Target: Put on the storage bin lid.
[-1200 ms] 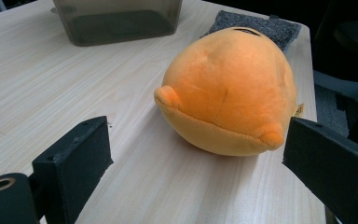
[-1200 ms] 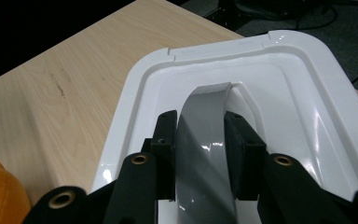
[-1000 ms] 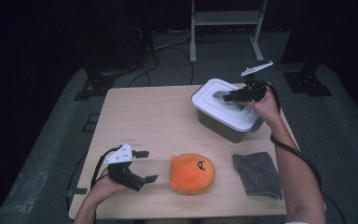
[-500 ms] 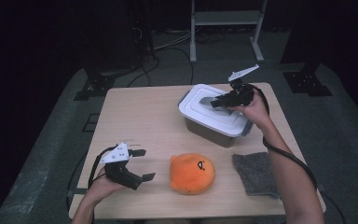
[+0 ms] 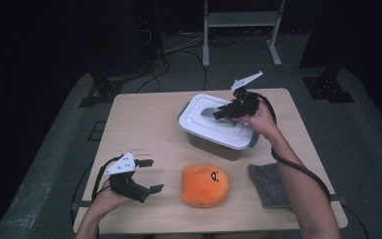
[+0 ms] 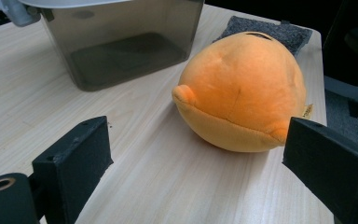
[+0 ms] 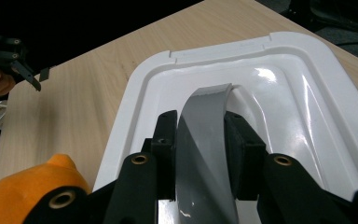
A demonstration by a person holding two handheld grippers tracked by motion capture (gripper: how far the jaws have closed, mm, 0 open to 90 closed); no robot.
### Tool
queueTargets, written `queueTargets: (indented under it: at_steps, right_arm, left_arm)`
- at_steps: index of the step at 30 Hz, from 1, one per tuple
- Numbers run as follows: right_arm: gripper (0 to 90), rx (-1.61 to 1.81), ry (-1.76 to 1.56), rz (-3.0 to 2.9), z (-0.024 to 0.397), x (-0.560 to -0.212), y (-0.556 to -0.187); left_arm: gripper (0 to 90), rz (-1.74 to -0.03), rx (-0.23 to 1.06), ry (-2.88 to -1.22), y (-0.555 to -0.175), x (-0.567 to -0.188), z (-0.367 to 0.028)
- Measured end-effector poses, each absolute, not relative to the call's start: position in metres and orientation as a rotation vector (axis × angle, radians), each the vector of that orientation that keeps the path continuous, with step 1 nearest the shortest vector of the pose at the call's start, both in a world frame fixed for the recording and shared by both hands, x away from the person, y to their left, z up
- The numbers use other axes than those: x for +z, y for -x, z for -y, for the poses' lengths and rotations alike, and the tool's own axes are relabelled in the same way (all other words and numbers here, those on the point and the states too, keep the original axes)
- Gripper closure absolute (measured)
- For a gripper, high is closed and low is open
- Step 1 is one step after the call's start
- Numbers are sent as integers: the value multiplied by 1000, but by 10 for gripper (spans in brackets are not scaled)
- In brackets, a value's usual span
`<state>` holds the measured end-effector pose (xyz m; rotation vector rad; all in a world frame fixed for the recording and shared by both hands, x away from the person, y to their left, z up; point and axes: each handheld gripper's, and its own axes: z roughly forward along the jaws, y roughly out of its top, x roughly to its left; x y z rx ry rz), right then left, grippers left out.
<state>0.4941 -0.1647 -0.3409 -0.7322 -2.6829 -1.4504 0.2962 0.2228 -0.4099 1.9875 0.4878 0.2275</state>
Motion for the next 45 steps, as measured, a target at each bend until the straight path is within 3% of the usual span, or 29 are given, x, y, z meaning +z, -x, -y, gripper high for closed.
queueTargets:
  at_steps: [45]
  right_arm:
    - [668,-1385,507,2672,99,-339,-490]
  left_arm:
    - [69,-473,224,-1983,-295,-407,-222]
